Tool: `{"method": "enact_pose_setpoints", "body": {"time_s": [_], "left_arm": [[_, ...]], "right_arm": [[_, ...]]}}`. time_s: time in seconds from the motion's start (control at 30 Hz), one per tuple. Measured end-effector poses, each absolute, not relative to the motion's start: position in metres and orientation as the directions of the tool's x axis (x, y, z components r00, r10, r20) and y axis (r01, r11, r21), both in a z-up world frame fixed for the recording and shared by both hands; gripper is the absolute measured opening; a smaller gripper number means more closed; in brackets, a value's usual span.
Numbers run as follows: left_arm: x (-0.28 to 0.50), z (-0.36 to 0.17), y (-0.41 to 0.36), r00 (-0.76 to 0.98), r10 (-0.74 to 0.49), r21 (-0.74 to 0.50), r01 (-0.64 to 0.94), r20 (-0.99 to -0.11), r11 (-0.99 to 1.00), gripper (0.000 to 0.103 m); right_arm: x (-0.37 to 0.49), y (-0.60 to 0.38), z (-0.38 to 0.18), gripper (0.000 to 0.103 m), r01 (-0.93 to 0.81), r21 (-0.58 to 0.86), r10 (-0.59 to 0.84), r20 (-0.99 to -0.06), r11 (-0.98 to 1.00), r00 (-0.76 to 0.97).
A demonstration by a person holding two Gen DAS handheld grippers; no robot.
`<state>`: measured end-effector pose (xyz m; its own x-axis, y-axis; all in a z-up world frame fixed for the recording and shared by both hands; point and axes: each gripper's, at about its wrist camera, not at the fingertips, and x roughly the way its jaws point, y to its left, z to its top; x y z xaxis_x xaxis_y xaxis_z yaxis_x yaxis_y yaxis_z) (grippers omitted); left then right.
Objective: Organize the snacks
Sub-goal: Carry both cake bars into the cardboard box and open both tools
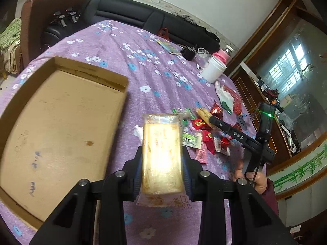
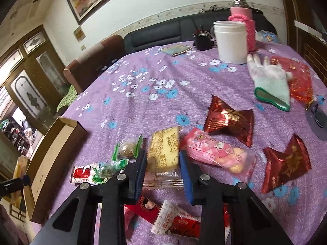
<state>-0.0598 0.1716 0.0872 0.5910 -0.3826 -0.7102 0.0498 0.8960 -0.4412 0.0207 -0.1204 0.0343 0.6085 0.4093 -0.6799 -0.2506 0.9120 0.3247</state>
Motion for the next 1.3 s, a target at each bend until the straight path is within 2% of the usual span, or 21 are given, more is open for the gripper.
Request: {"method": "enact_pose_setpoints", "body": {"time_s": [0.1,0.3,0.47,0.7,0.97,1.07,1.13,1.2,1.3], "left_arm": [[-0.068,0.088,0.193,0.603,-0.371,-0.449,0.025,-0.706,0.893,0.032],[-0.075,0.097,0.233,0.627,-0.354,-0.439,0.022,-0.694,0.898,0.032],[-0.042,0.100,0.252,0.615,-0.310,-0.377,0.022,-0.725,0.926,0.032],[0.031,0.071,0.283,0.556,-0.290,-0.381,-0.054,-0.779,0.923,0.032],[0.070,0.030,0.297,0.521,-0.321,-0.441,-0.120,-0.791,0.890,0.033],[0.074,0.022,0.305,0.519,-0.338,-0.471,-0.144,-0.785,0.870,0.038],[0.074,0.021,0.309,0.521,-0.354,-0.493,-0.152,-0.777,0.857,0.050],[0.071,0.022,0.311,0.526,-0.359,-0.502,-0.154,-0.771,0.851,0.054],[0.066,0.028,0.311,0.530,-0.374,-0.521,-0.156,-0.761,0.839,0.054]], "right_arm": [[0.013,-0.123,0.036,0.034,-0.227,0.352,0.415,-0.682,0.908,0.602],[-0.010,-0.129,0.059,0.035,-0.221,0.534,0.553,-0.607,0.816,0.571],[-0.006,-0.079,0.089,0.035,-0.288,0.580,0.636,-0.586,0.762,0.503],[0.014,0.032,0.096,0.035,-0.376,0.555,0.670,-0.622,0.742,0.405],[0.043,0.123,0.070,0.036,-0.410,0.397,0.553,-0.731,0.821,0.400],[0.044,0.135,0.063,0.037,-0.420,0.347,0.518,-0.748,0.838,0.415],[0.044,0.137,0.061,0.041,-0.417,0.317,0.495,-0.748,0.852,0.442],[0.045,0.136,0.061,0.067,-0.413,0.310,0.488,-0.746,0.856,0.452],[0.041,0.129,0.068,0.070,-0.409,0.310,0.492,-0.727,0.858,0.480]]}}
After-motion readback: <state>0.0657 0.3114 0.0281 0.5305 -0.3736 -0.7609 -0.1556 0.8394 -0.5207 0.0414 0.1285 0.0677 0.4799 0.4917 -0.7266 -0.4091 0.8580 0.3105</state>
